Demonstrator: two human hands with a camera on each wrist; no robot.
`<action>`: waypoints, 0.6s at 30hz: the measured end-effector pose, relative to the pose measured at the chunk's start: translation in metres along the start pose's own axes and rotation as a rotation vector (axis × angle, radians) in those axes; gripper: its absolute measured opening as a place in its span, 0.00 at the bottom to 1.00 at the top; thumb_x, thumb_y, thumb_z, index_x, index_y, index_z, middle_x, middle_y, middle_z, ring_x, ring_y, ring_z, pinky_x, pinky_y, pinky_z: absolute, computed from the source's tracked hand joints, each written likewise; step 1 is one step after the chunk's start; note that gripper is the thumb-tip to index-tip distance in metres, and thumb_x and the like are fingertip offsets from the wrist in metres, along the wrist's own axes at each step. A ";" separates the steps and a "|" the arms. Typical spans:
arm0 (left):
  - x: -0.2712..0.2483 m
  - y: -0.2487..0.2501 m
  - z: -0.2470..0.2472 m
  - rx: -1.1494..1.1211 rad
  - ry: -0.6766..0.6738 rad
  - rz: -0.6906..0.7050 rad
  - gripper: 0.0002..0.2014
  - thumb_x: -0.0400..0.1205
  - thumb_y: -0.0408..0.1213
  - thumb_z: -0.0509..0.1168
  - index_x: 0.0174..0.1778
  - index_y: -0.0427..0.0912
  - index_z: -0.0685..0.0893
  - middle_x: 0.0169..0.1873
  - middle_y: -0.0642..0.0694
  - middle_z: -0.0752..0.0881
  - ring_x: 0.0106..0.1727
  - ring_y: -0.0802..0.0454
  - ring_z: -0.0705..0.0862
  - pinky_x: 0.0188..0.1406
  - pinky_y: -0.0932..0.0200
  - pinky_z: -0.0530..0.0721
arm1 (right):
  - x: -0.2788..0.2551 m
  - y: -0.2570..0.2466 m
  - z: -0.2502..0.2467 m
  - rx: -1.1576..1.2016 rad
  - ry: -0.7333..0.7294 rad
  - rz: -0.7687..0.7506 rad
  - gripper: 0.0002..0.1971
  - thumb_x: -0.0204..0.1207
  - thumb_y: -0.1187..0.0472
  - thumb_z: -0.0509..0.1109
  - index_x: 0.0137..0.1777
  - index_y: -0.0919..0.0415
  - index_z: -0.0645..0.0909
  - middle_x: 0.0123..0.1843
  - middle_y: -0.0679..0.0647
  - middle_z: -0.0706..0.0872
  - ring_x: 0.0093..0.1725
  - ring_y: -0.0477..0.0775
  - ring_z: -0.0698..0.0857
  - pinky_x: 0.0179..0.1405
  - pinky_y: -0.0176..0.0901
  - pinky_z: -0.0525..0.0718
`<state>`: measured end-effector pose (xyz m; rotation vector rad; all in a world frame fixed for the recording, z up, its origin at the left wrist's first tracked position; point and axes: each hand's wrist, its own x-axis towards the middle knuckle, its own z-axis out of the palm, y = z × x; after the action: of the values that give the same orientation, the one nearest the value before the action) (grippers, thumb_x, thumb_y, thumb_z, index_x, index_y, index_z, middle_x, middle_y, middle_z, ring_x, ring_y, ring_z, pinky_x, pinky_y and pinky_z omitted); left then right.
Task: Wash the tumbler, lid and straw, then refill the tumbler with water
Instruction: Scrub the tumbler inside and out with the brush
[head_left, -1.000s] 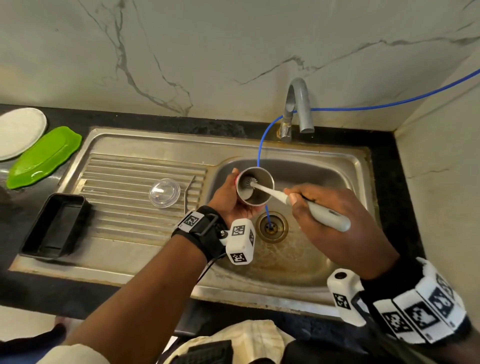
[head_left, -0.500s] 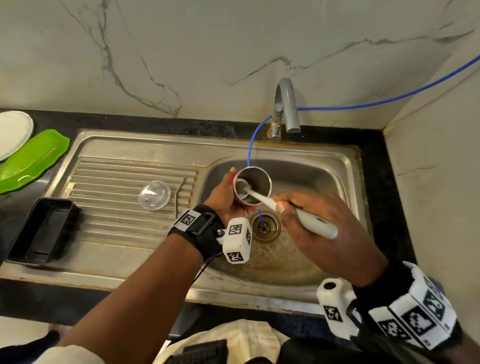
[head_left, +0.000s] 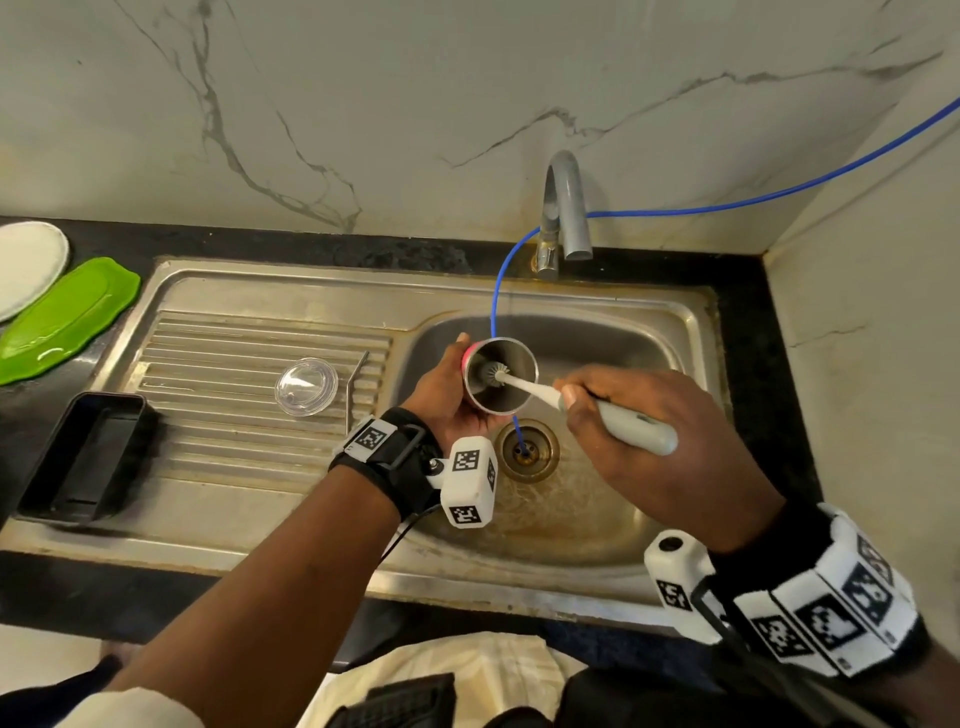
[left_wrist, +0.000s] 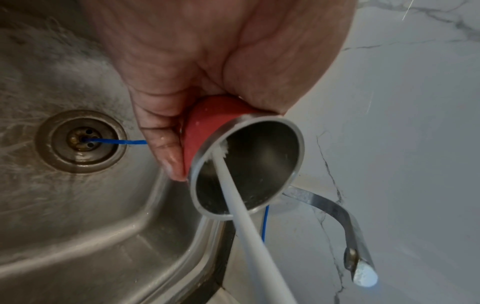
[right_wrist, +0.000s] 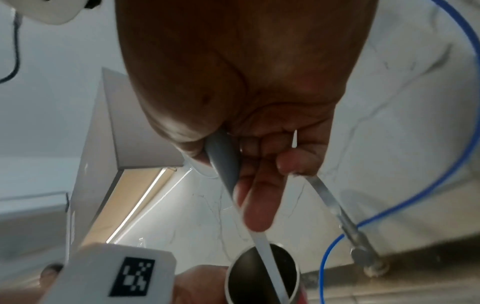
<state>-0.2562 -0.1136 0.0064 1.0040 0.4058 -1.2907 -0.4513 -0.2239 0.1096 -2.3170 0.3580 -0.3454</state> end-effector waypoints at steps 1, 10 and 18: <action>0.001 0.000 0.000 -0.003 -0.003 0.001 0.35 0.89 0.62 0.58 0.76 0.32 0.81 0.52 0.31 0.92 0.40 0.40 0.95 0.30 0.50 0.92 | 0.000 -0.001 0.000 -0.063 0.005 -0.008 0.16 0.91 0.51 0.64 0.44 0.53 0.87 0.30 0.47 0.82 0.31 0.51 0.83 0.31 0.50 0.78; 0.014 -0.004 -0.003 0.125 0.079 0.046 0.35 0.87 0.63 0.63 0.77 0.36 0.82 0.66 0.29 0.89 0.55 0.36 0.92 0.38 0.45 0.93 | 0.013 -0.004 0.003 0.200 0.036 0.141 0.15 0.89 0.58 0.66 0.42 0.63 0.88 0.31 0.55 0.85 0.31 0.58 0.86 0.33 0.62 0.86; 0.016 -0.008 -0.005 0.198 0.053 0.084 0.30 0.90 0.59 0.61 0.75 0.36 0.83 0.58 0.30 0.91 0.48 0.38 0.94 0.38 0.44 0.93 | 0.024 -0.020 0.012 0.044 0.012 0.077 0.16 0.84 0.51 0.64 0.39 0.57 0.86 0.28 0.50 0.85 0.29 0.52 0.86 0.31 0.52 0.84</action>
<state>-0.2576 -0.1189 -0.0109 1.2117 0.2762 -1.2473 -0.4221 -0.2111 0.1190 -2.2525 0.4399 -0.3260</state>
